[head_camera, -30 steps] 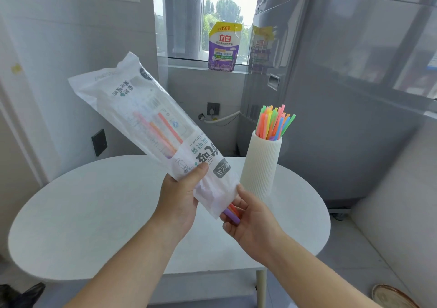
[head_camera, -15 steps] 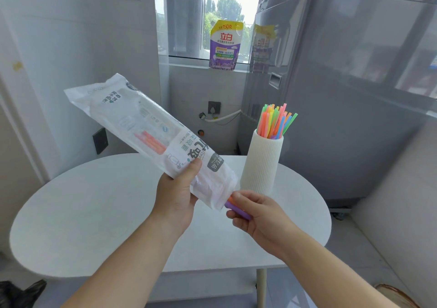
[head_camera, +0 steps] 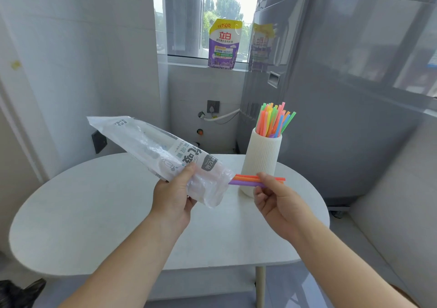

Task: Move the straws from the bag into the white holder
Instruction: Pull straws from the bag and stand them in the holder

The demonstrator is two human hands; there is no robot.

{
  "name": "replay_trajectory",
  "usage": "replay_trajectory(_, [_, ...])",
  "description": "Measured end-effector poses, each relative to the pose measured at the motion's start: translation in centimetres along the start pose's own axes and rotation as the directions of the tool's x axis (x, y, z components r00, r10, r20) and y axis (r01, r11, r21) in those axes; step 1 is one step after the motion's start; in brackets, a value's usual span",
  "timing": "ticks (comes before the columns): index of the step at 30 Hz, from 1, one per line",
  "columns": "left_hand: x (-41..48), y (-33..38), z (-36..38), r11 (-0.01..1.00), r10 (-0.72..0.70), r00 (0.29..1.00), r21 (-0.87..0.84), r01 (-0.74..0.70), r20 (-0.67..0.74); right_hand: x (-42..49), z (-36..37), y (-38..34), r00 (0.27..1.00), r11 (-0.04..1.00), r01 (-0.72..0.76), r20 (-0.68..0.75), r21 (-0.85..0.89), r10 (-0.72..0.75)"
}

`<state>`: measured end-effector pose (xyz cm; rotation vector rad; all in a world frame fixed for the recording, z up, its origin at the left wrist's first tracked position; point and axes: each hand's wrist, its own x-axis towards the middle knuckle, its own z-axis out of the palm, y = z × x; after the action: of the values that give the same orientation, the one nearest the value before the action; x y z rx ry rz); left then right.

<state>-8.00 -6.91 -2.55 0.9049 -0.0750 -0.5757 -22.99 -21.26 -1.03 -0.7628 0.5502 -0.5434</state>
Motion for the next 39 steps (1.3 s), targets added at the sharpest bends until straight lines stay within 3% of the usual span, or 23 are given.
replay_trajectory(3, [0.0, -0.4, 0.1, 0.996, -0.063, 0.998, -0.06, 0.063, 0.002, -0.3, 1.1, 0.2, 1.0, 0.984, 0.002, -0.004, 0.179, -0.001])
replay_trajectory(6, [0.0, -0.8, 0.1, 0.989, -0.103, 0.995, -0.109, 0.102, -0.001, -0.4, 1.9, 0.8, 0.999, 0.978, 0.016, 0.043, 0.207, -0.025])
replay_trajectory(14, [-0.5, -1.2, 0.3, 0.97, -0.143, 0.99, -0.201, 0.14, -0.001, -0.4, 3.4, 2.0, 0.987, 0.985, 0.157, 0.046, -0.071, -0.154])
replay_trajectory(23, [-0.6, -1.4, 0.4, 0.949, -0.155, 0.988, -0.275, 0.154, 0.02, -0.1, 3.9, 1.9, 0.931, 0.875, 0.318, -0.055, -0.366, -0.361])
replay_trajectory(31, [0.0, -1.1, 0.2, 0.939, -0.155, 0.987, -0.305, 0.158, 0.035, -0.5, 3.6, -1.7, 0.877, 0.793, 0.419, -0.029, -0.442, -0.479])
replay_trajectory(39, [0.9, -1.2, -0.3, 0.923, -0.144, 0.989, -0.366, 0.118, -0.044, -1.9, 2.9, -8.0, 0.773, 0.645, 0.537, 0.011, -0.543, -0.635])
